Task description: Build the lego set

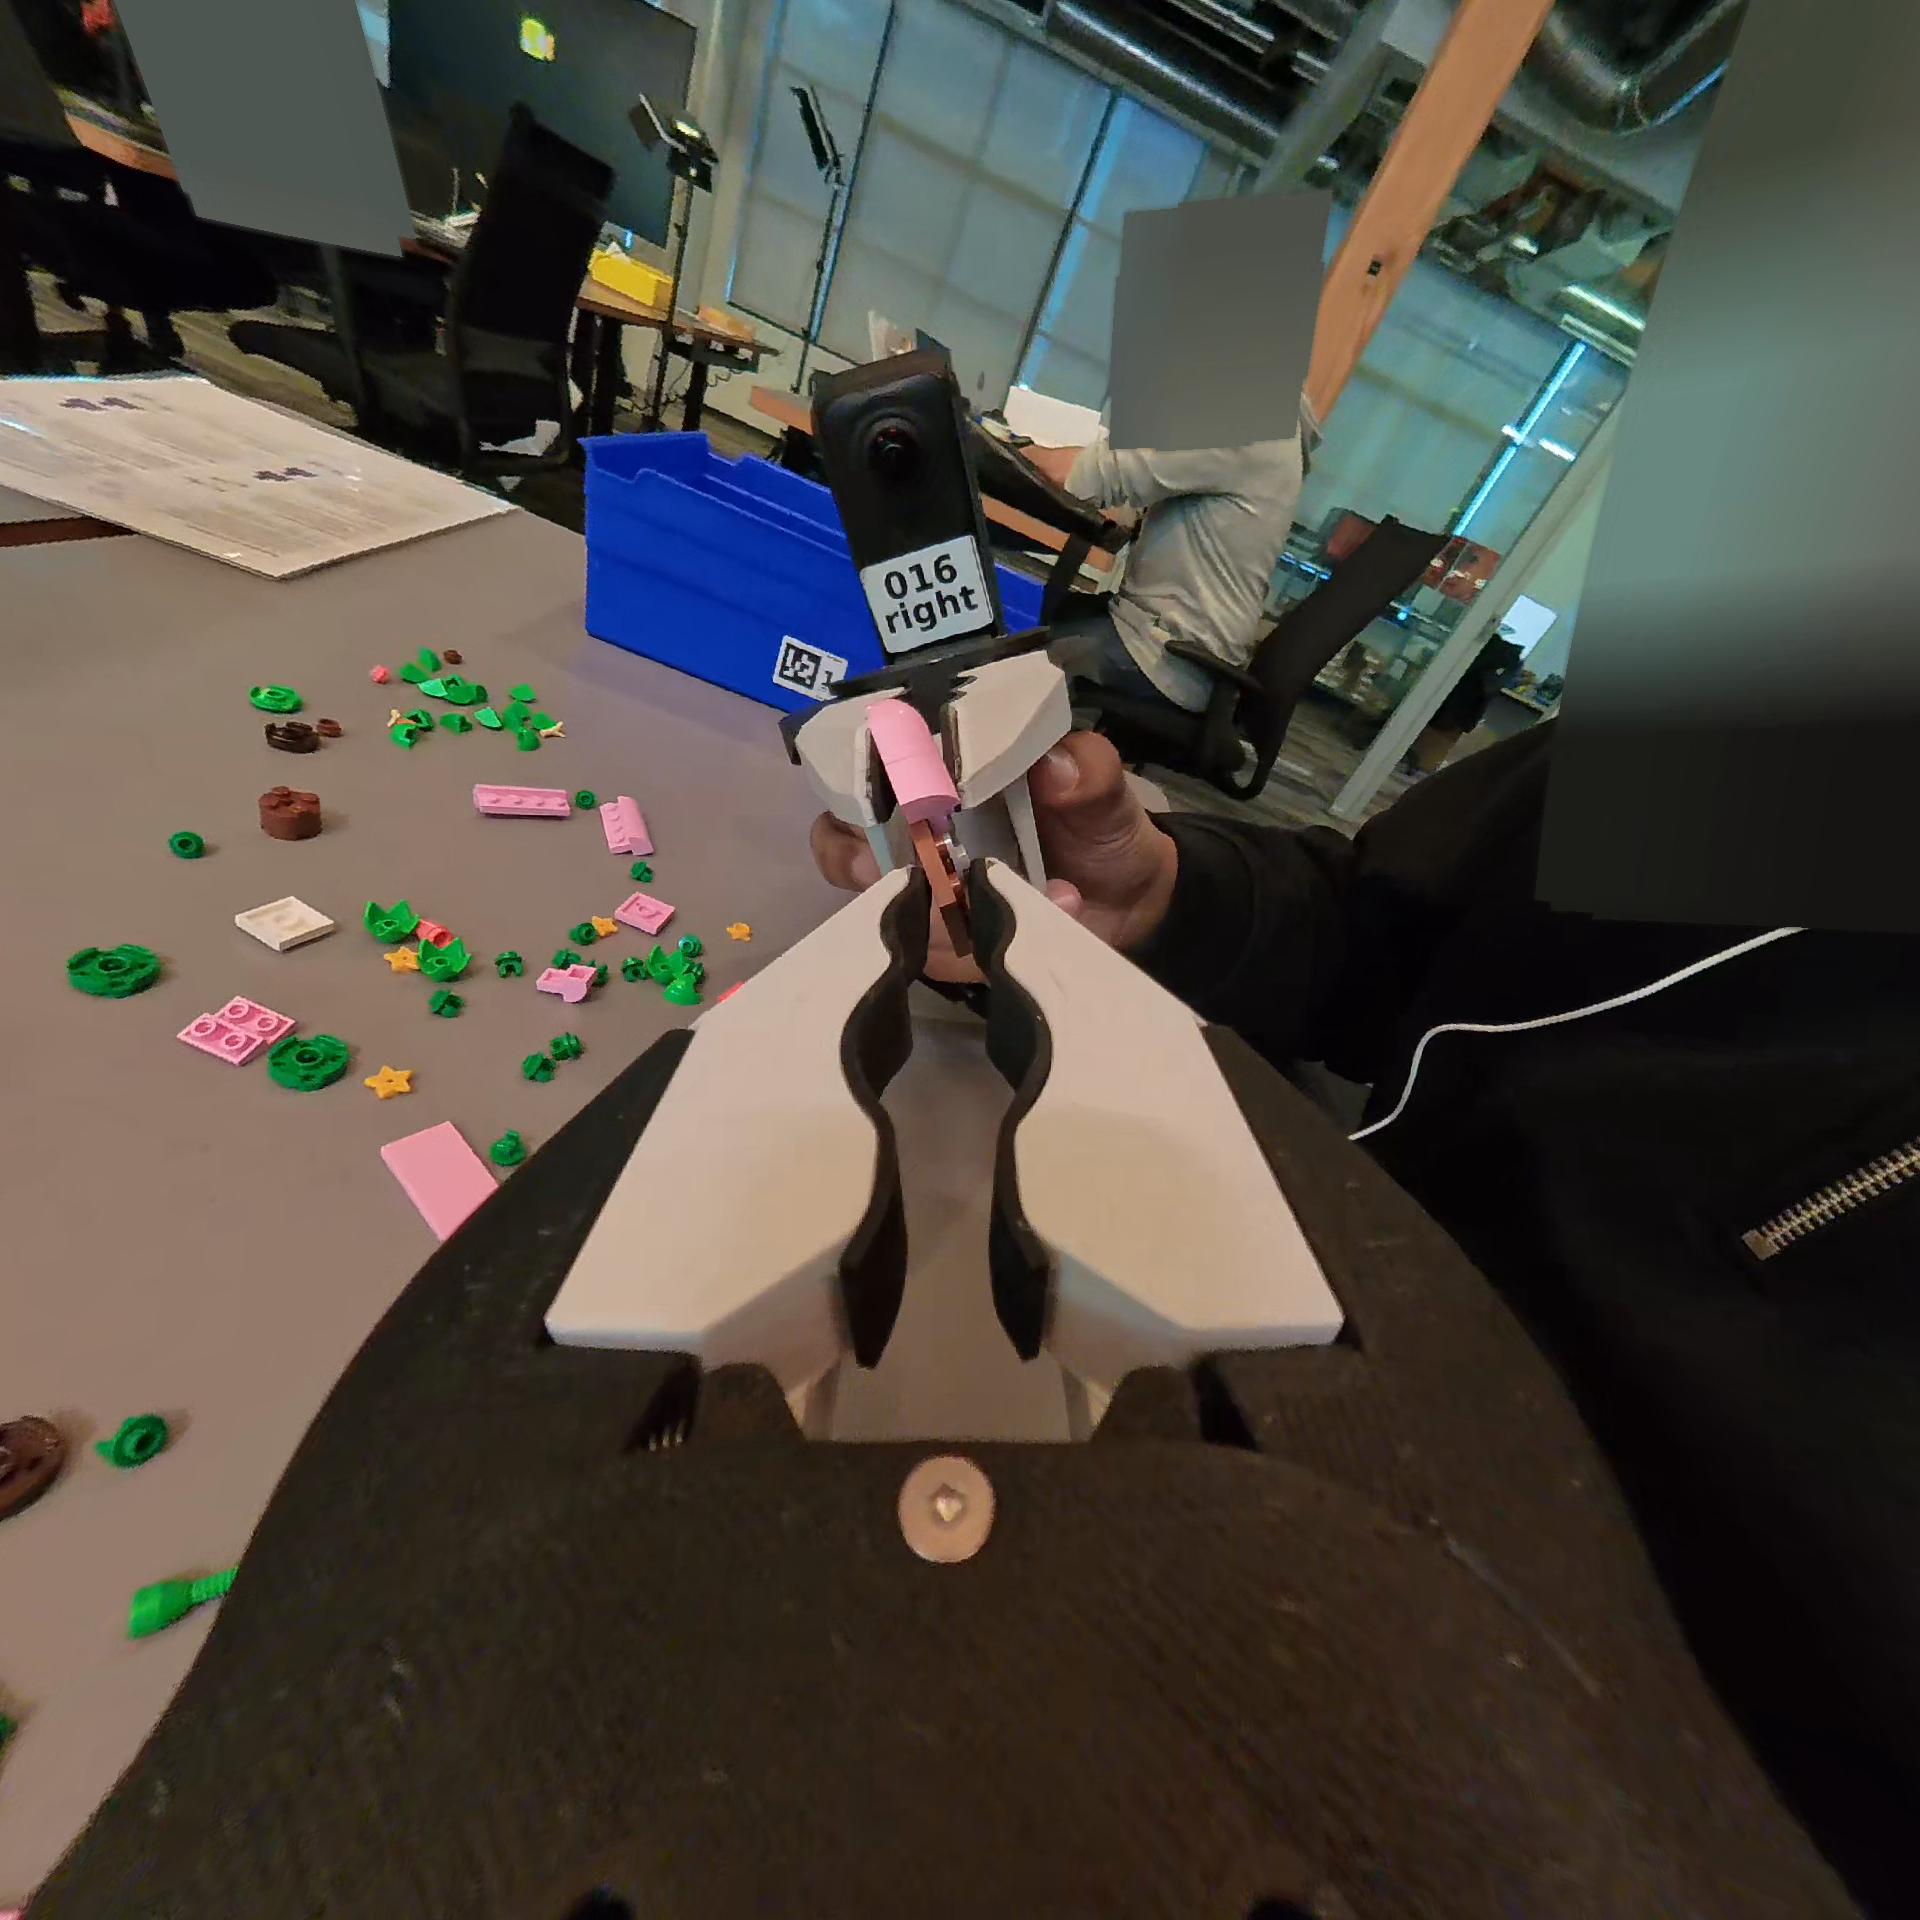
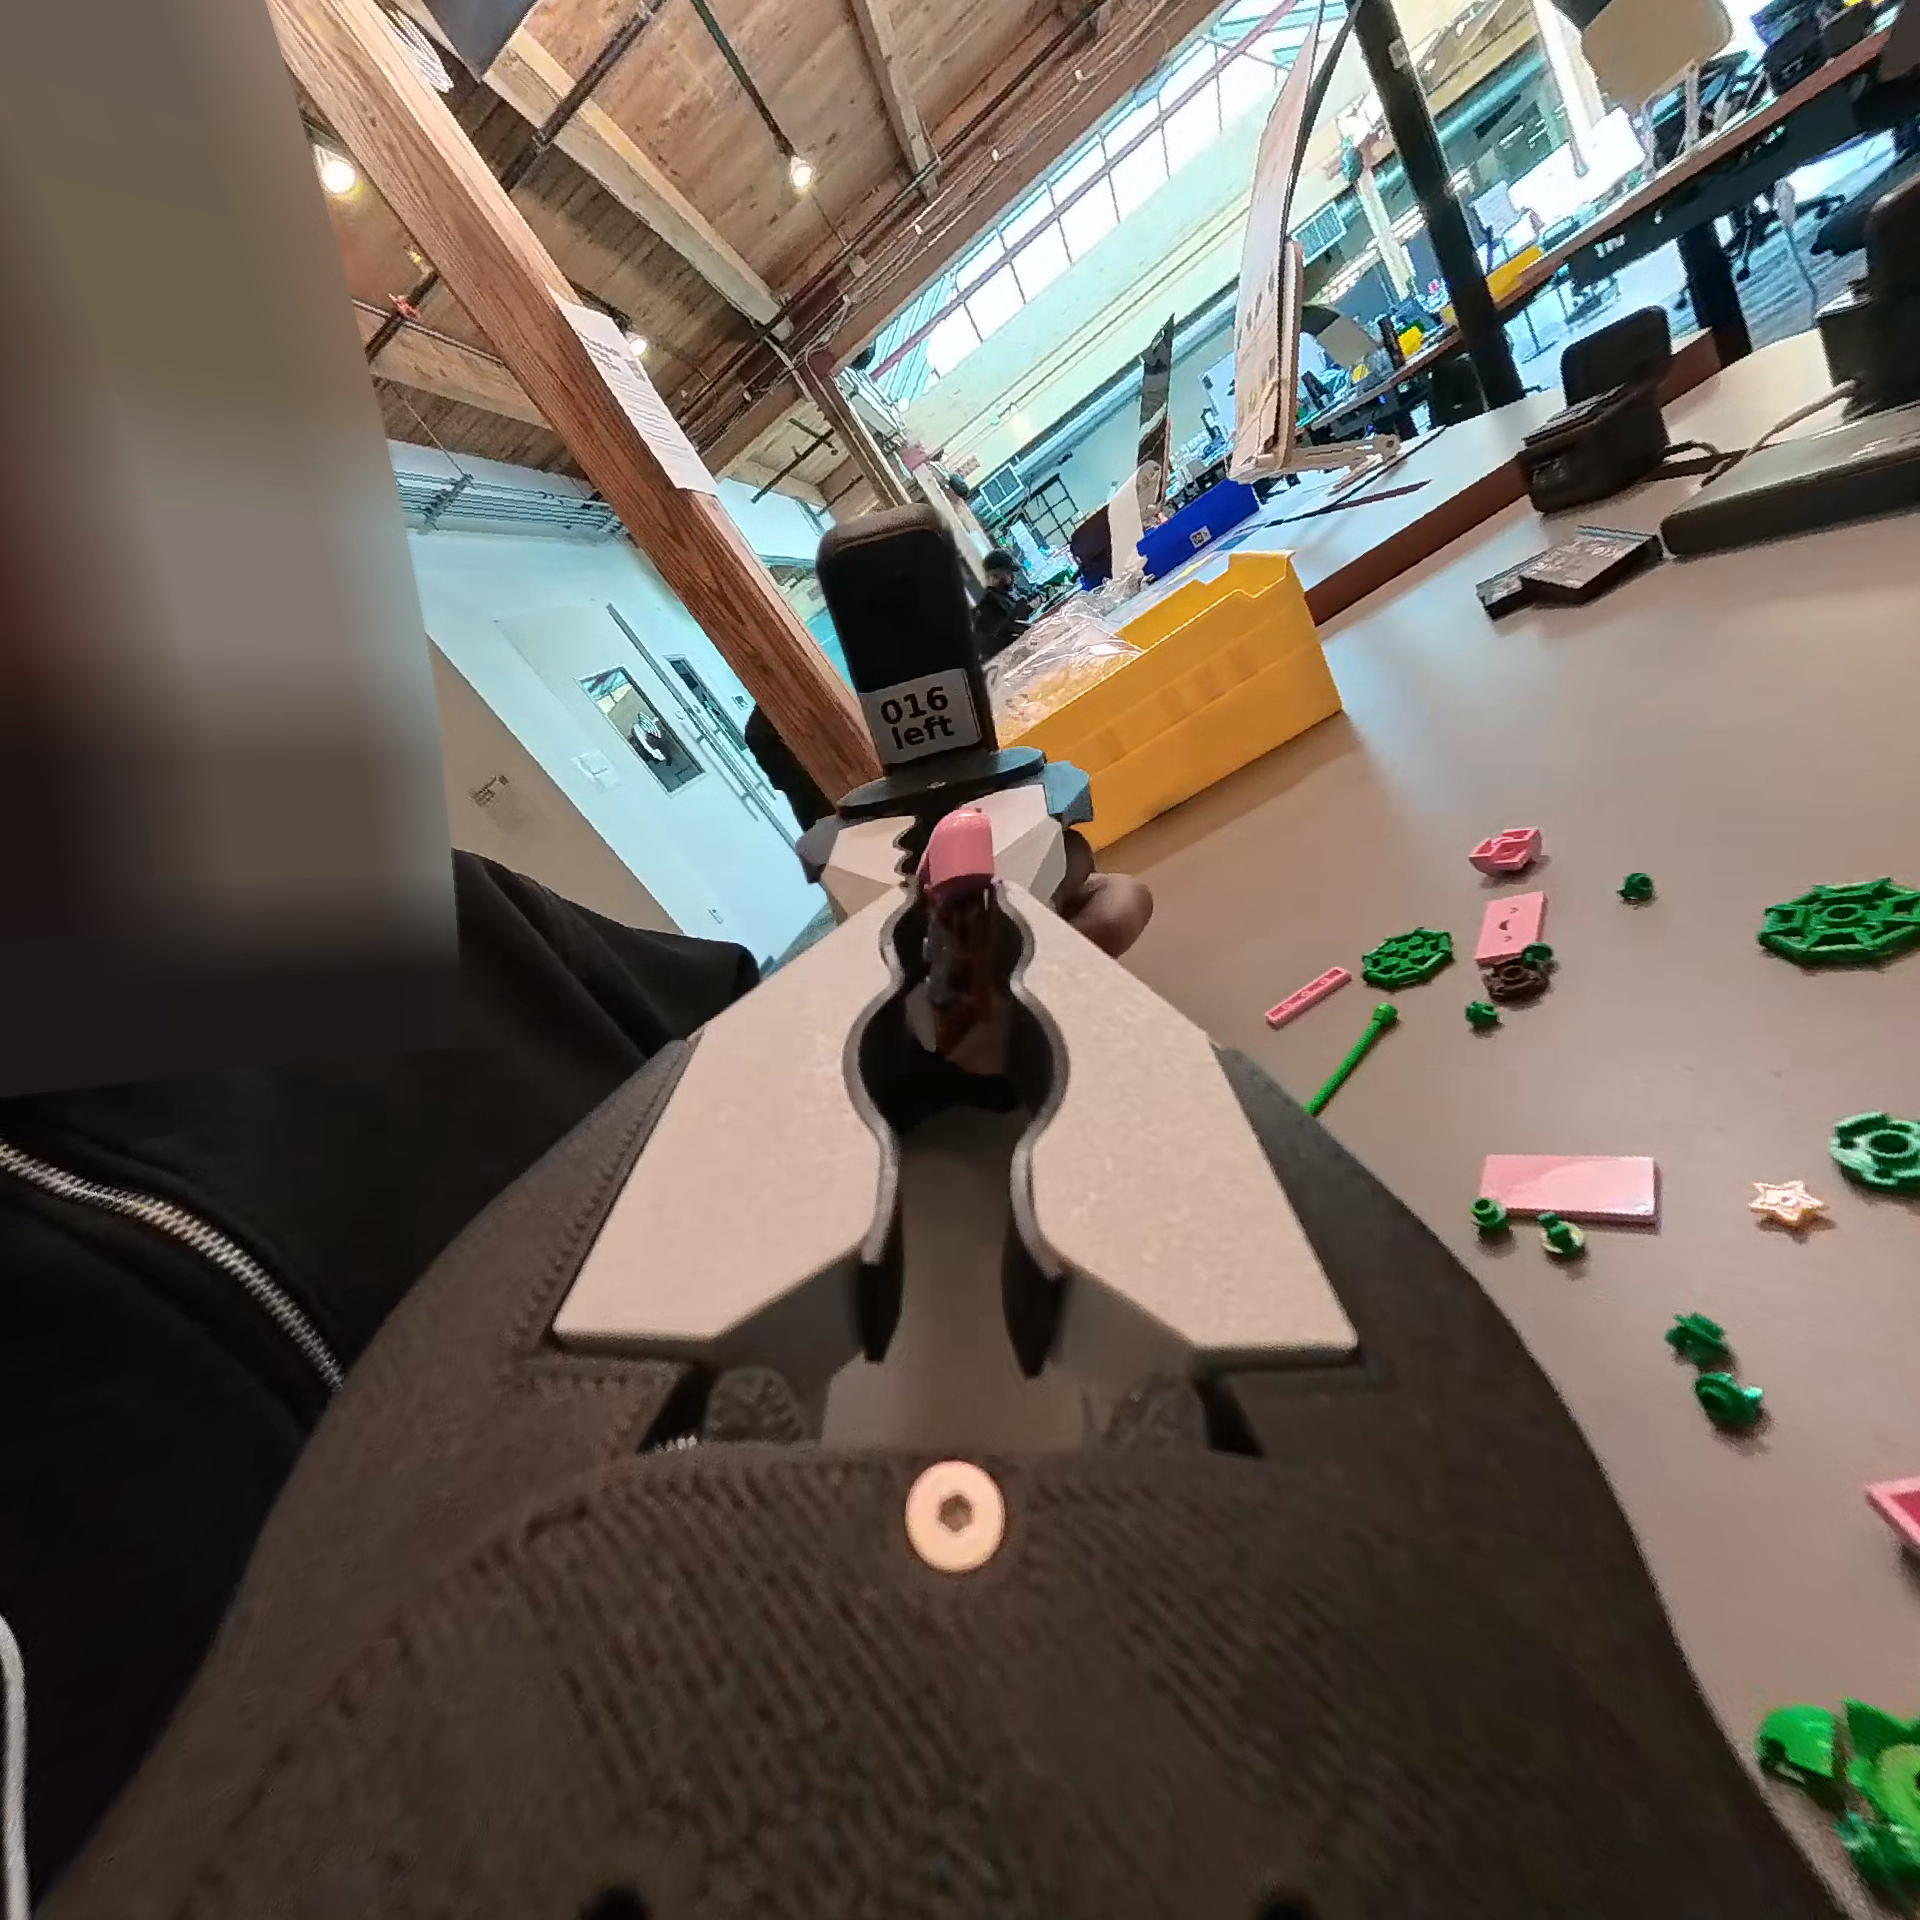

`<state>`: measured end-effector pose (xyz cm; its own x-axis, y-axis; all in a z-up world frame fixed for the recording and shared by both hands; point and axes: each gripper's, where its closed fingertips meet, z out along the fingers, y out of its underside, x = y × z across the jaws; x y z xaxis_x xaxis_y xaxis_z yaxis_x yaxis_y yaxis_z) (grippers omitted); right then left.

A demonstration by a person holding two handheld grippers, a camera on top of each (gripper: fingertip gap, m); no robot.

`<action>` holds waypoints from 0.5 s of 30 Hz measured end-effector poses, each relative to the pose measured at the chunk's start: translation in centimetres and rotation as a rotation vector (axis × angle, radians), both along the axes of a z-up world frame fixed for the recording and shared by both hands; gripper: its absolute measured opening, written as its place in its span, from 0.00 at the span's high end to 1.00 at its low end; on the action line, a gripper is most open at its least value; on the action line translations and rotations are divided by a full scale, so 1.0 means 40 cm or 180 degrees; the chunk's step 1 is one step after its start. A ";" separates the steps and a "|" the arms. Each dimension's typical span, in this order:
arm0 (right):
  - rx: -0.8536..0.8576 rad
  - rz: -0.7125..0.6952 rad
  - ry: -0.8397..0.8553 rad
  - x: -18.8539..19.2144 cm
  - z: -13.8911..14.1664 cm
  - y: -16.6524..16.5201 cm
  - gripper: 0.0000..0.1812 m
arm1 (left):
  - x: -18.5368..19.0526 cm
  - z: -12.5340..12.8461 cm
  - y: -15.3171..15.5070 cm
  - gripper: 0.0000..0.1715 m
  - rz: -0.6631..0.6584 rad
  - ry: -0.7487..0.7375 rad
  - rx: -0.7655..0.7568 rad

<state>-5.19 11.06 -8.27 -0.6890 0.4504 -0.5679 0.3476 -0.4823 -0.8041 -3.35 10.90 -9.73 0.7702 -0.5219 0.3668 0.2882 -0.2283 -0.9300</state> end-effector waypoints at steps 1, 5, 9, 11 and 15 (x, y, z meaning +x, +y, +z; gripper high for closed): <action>-0.0018 0.0011 -0.0009 0.000 -0.001 0.000 0.95 | 0.000 -0.001 0.001 0.97 0.0016 0.0039 0.0006; -0.0082 0.0048 -0.0034 0.000 -0.004 0.002 0.95 | 0.000 -0.005 0.004 0.97 0.0100 0.0194 0.0039; -0.0102 0.0103 -0.0032 0.003 -0.002 -0.001 0.95 | 0.003 -0.003 0.002 0.97 0.0111 0.0256 0.0078; -0.0072 0.0106 0.0004 0.006 0.002 -0.003 0.96 | 0.005 -0.001 0.001 0.97 0.0109 0.0279 0.0107; 0.0000 0.0080 0.0043 0.010 0.004 -0.006 0.96 | 0.007 -0.001 0.001 0.97 0.0175 0.0434 0.0166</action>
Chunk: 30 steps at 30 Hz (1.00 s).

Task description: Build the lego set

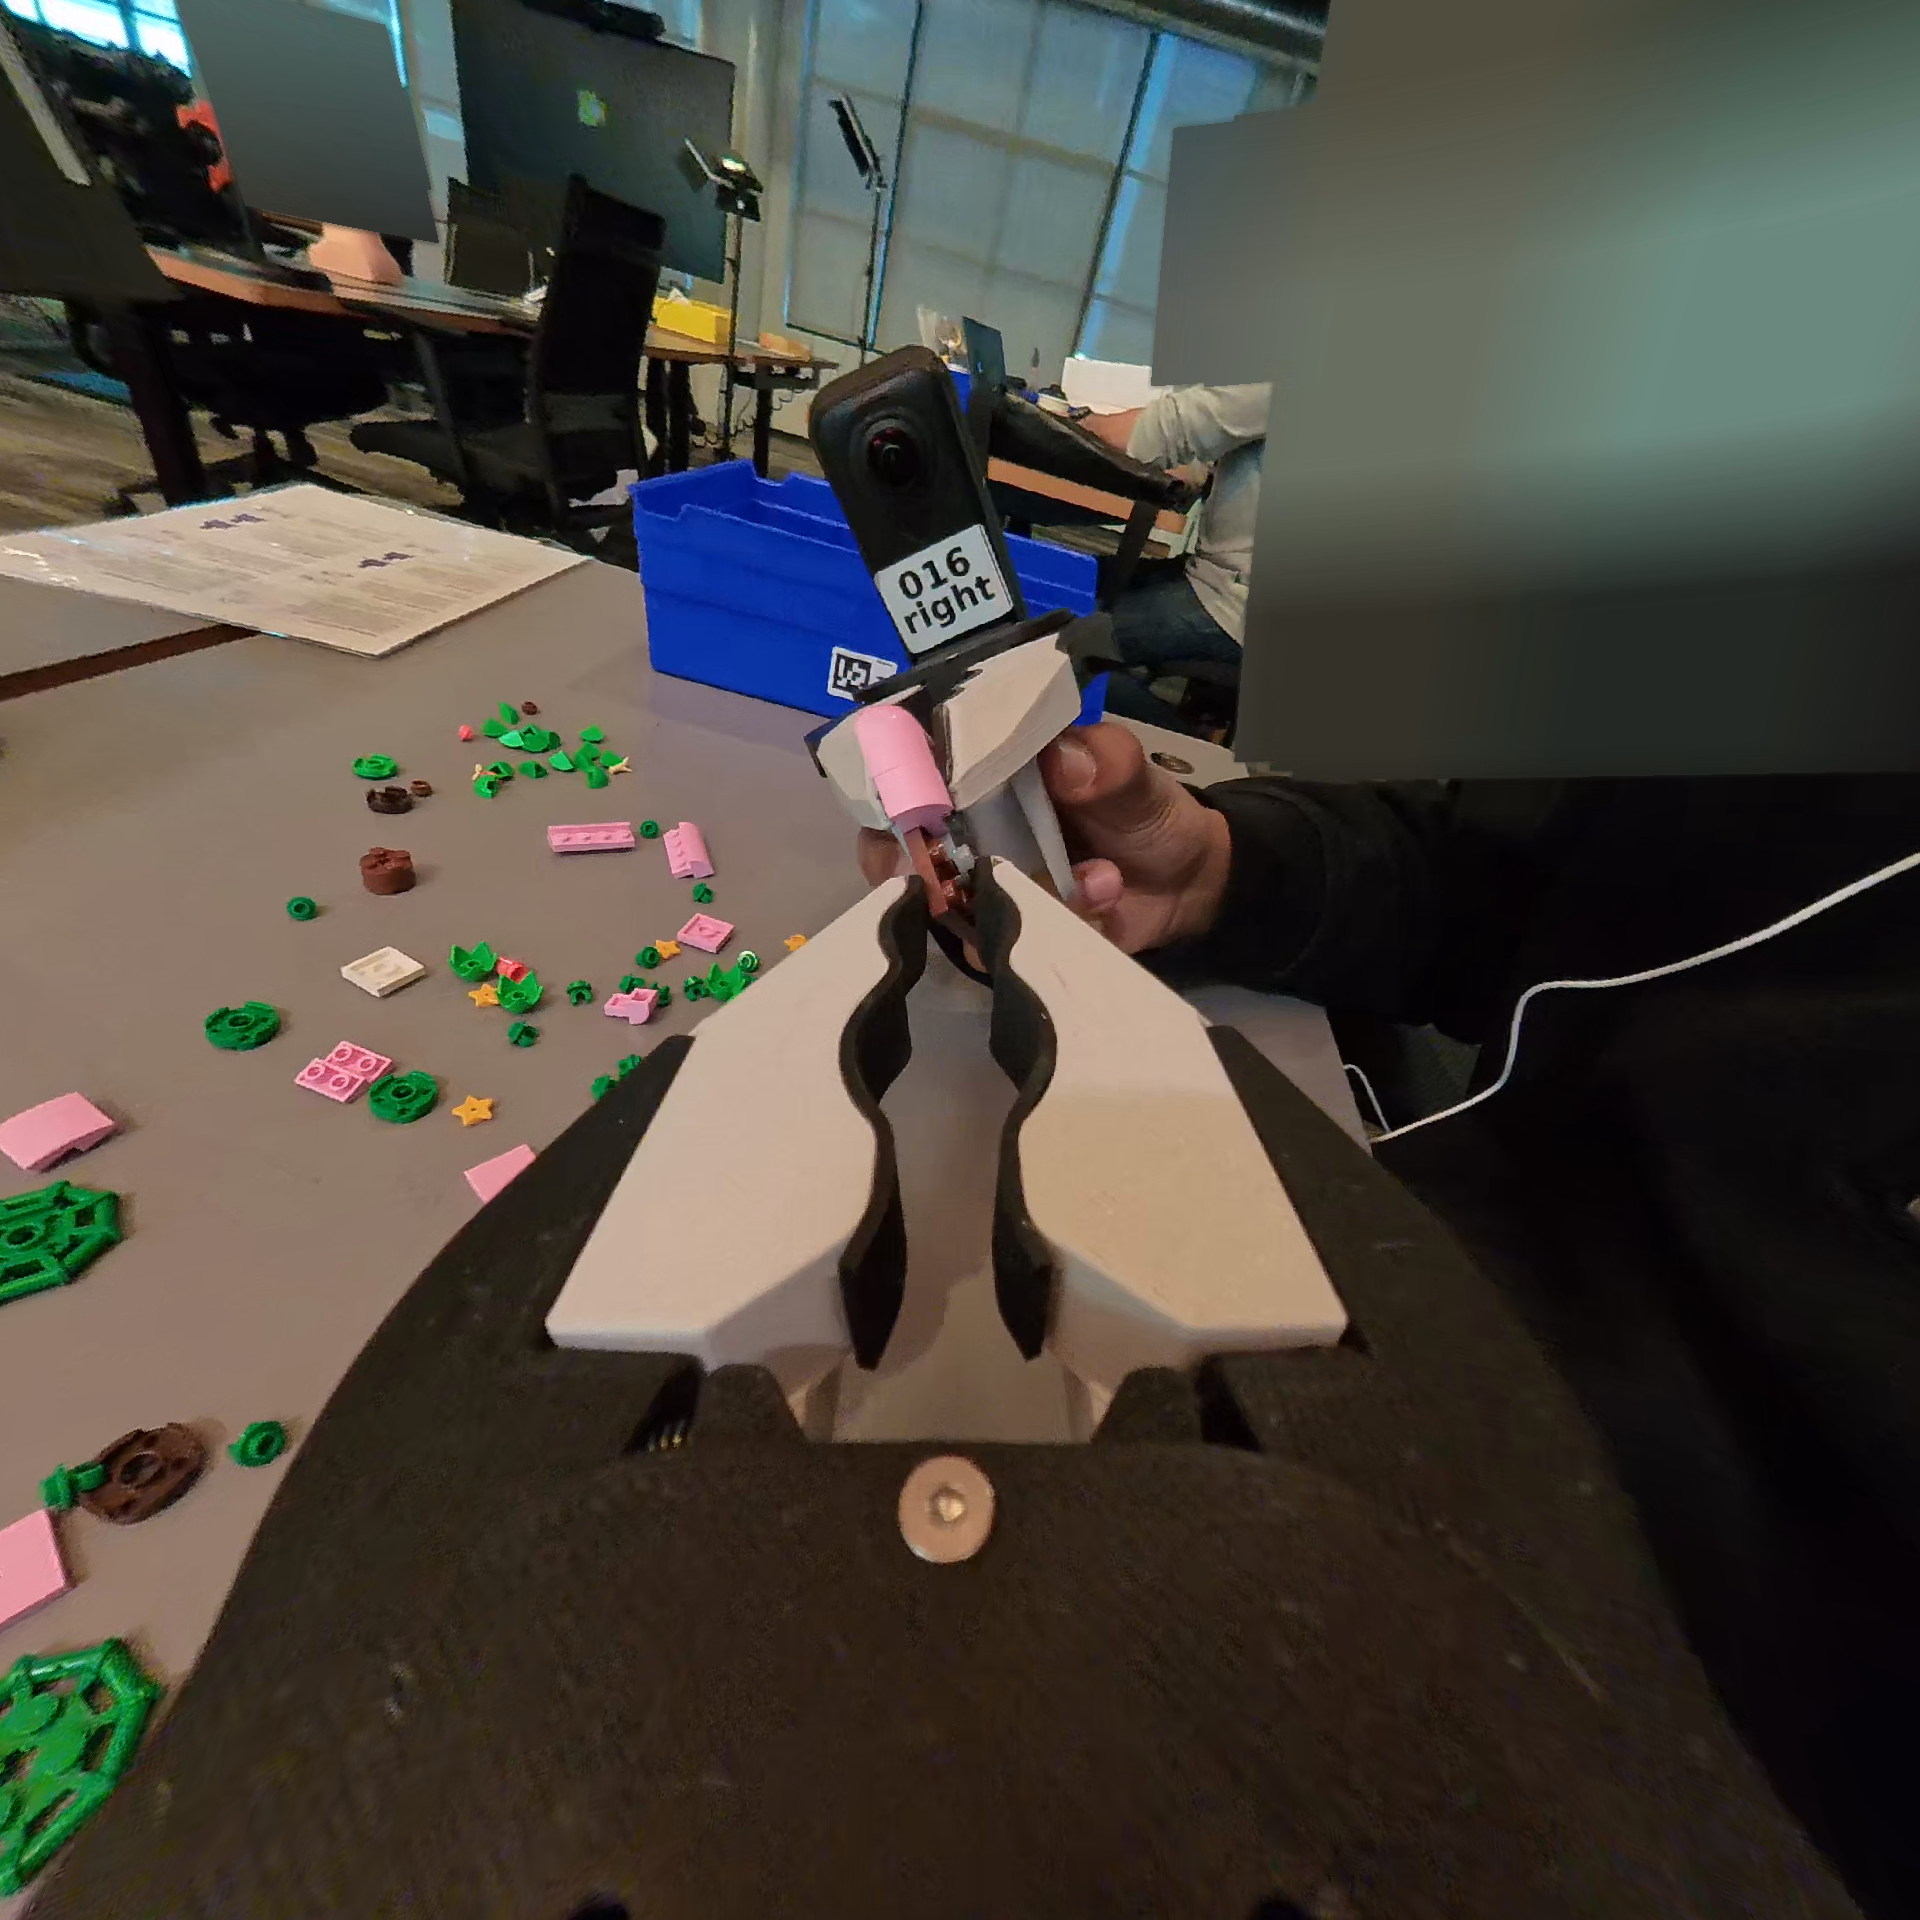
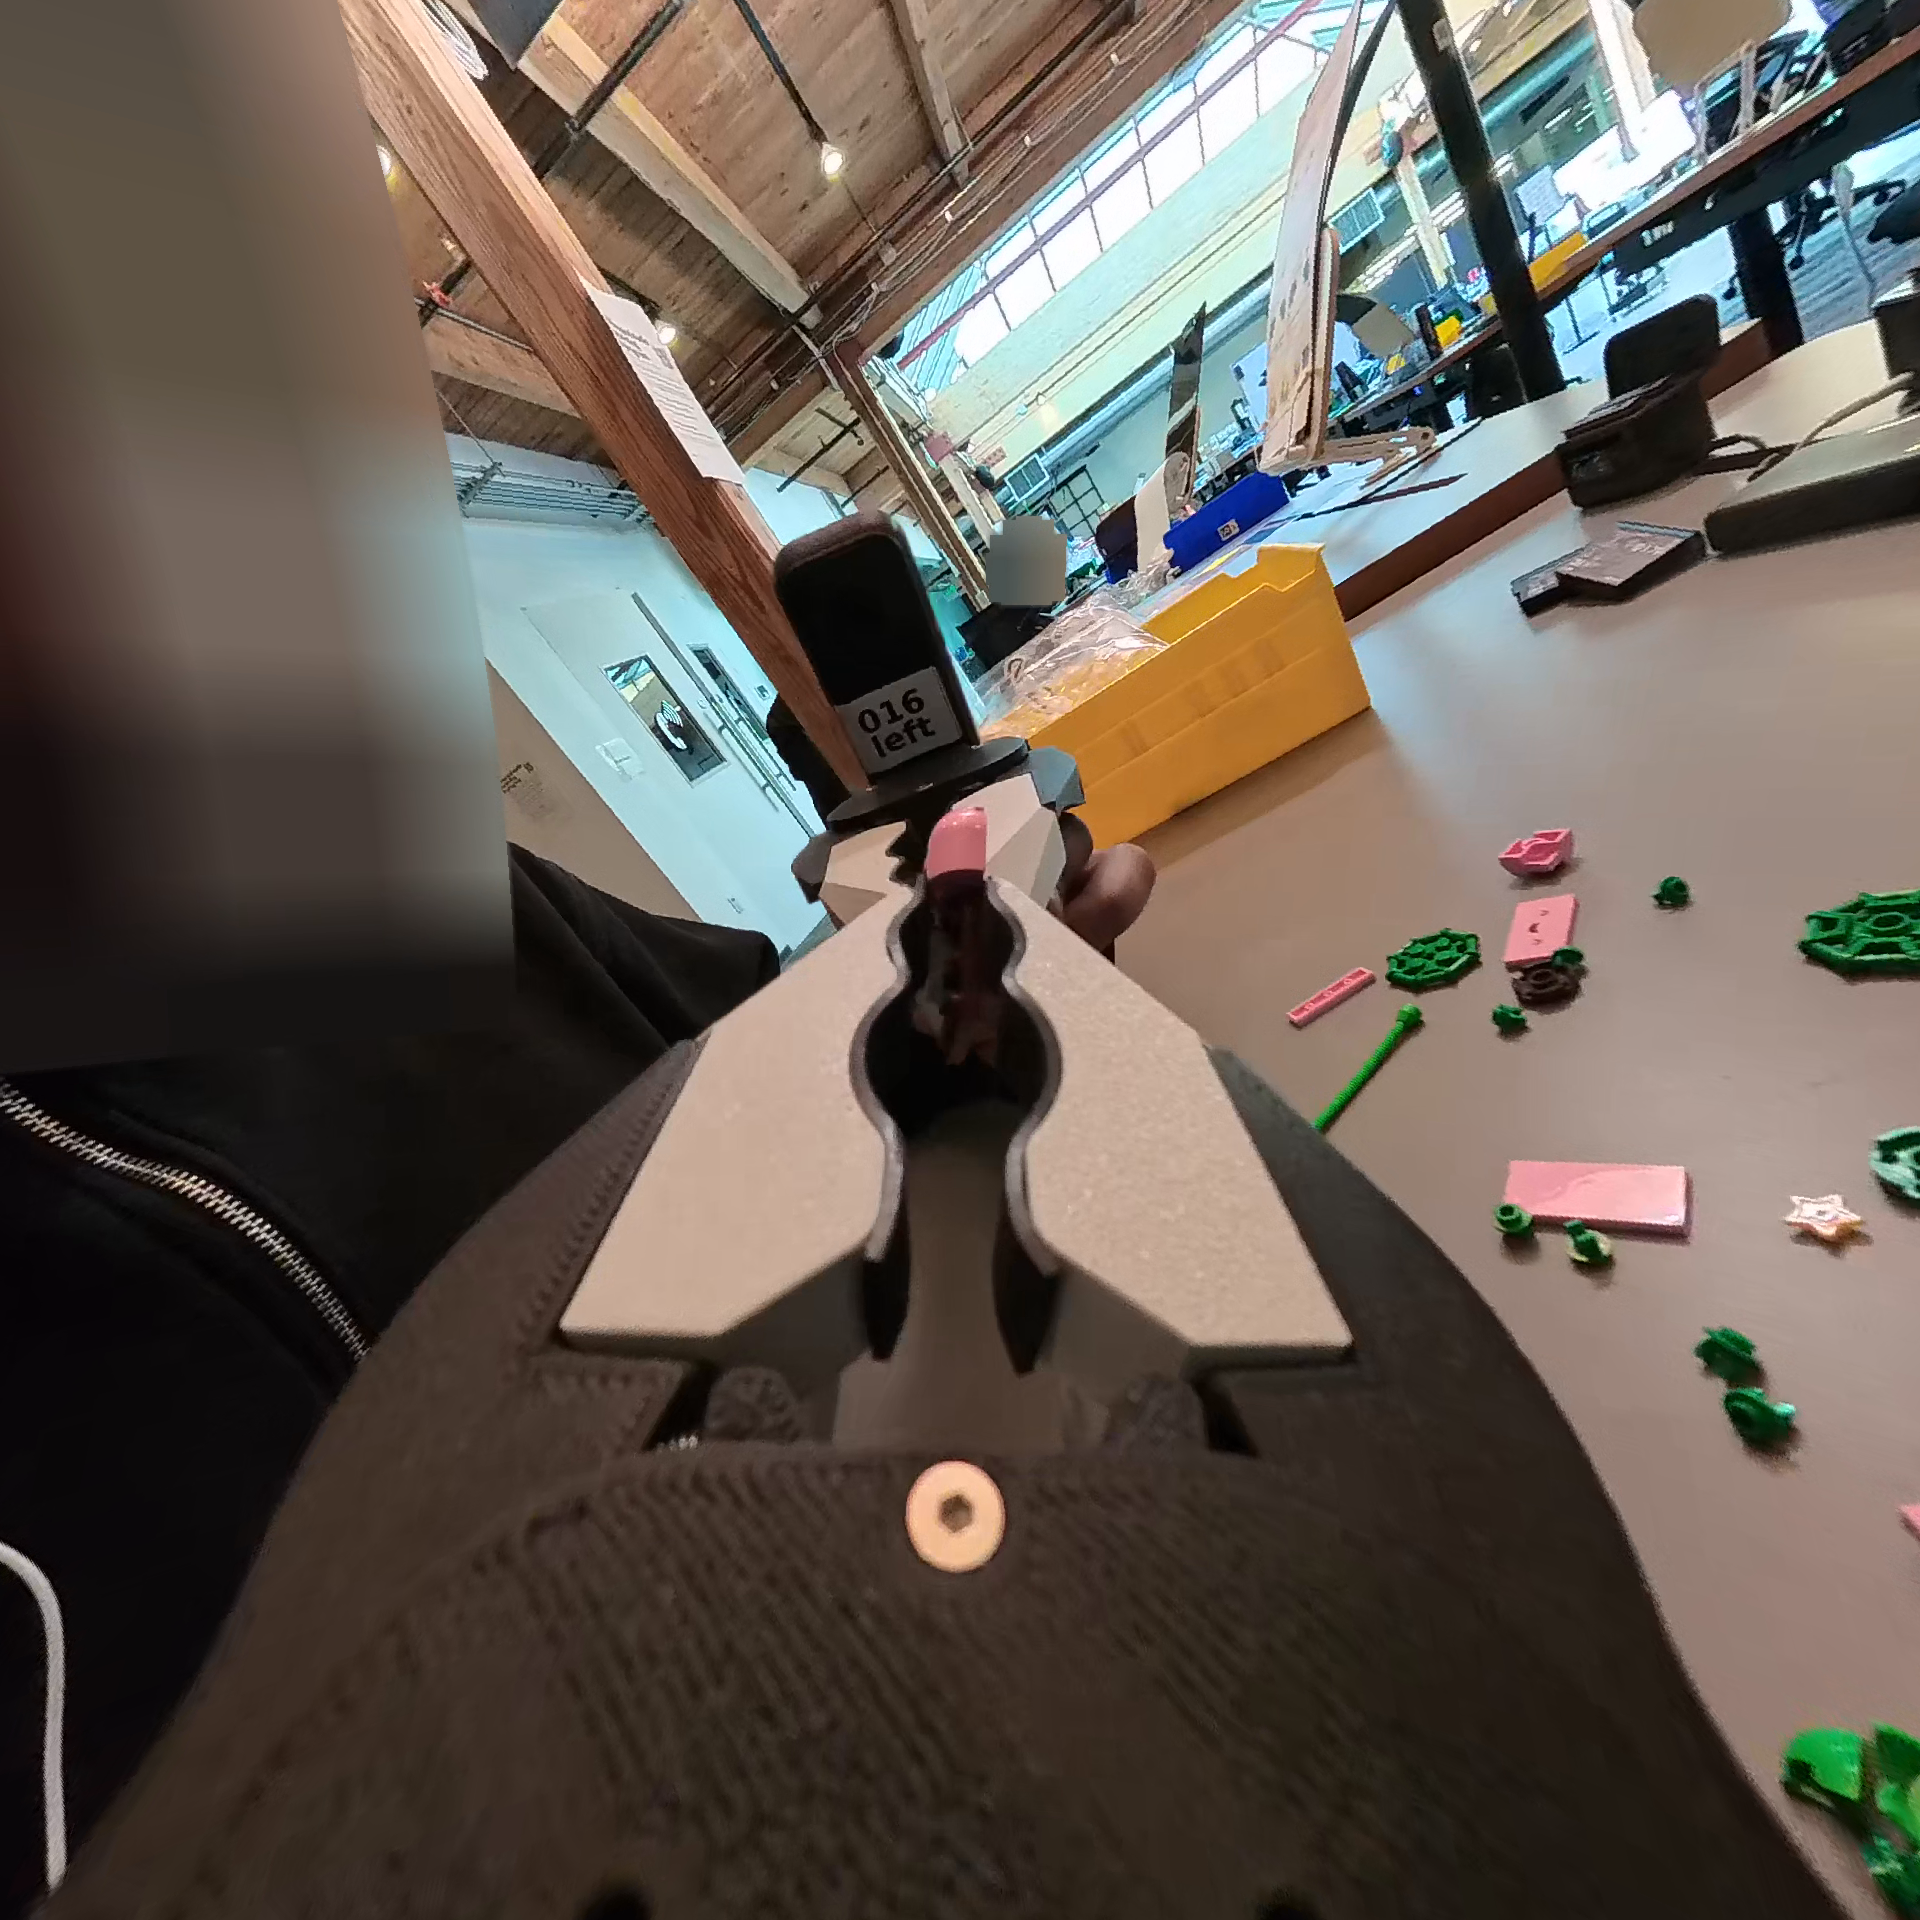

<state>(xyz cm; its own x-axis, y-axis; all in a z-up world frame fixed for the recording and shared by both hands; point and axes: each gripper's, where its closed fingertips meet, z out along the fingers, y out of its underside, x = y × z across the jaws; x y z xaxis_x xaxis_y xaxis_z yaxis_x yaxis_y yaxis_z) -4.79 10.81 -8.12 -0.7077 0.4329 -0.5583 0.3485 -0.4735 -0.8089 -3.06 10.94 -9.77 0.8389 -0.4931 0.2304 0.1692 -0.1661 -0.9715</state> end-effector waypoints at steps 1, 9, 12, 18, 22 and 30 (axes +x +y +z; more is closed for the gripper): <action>-0.0003 -0.0003 0.0005 0.000 0.000 0.000 0.96 | 0.001 0.001 0.000 0.97 0.0008 0.0017 0.0011; 0.0246 -0.0182 0.0143 -0.008 -0.006 0.004 0.95 | -0.006 -0.005 0.004 0.97 0.0051 0.0007 -0.0040; 0.0433 -0.0295 0.0275 -0.010 0.000 0.003 0.93 | -0.009 0.001 0.001 0.98 0.0016 -0.0035 -0.0010; 0.0645 -0.0361 0.0439 0.002 0.018 0.013 0.87 | -0.026 0.017 -0.009 0.98 0.0106 0.0086 0.0178; 0.0686 -0.0159 0.0502 0.018 0.017 -0.006 0.90 | -0.012 0.047 -0.027 0.98 0.0027 0.0130 0.0459; 0.1275 -0.0166 0.0983 0.050 0.021 -0.039 0.97 | 0.011 0.046 -0.042 0.91 -0.0011 0.0410 0.0655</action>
